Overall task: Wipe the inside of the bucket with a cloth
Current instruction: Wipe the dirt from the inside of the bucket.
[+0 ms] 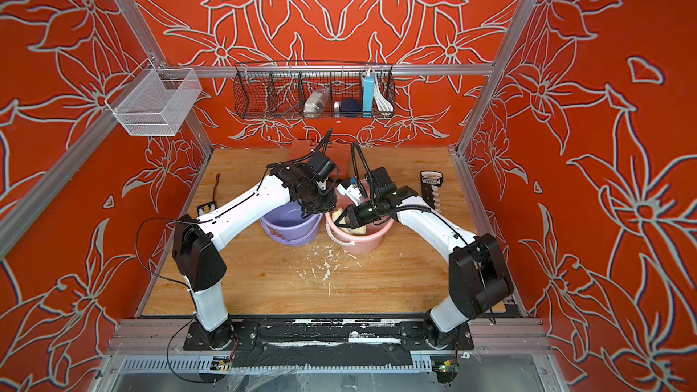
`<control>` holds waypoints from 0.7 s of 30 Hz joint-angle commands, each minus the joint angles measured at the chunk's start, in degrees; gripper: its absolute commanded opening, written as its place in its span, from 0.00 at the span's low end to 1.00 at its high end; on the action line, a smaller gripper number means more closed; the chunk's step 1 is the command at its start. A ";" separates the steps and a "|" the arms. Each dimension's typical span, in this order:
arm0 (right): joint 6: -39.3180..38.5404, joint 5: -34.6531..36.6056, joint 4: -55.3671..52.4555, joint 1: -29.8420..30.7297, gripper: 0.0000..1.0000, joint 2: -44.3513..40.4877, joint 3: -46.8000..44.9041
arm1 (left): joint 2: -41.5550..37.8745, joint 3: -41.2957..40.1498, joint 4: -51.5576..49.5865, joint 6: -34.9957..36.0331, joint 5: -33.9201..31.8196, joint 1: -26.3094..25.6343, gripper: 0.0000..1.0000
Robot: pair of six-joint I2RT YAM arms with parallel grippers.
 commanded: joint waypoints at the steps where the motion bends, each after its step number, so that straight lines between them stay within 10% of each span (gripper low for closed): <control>1: -6.68 -4.22 -9.23 1.13 0.00 -1.69 0.52 | -0.06 0.60 3.22 -0.62 -2.25 0.35 0.00; 21: 2.71 30.15 -3.92 0.62 0.00 9.14 17.08 | -1.34 -2.91 4.91 0.56 3.04 1.06 0.00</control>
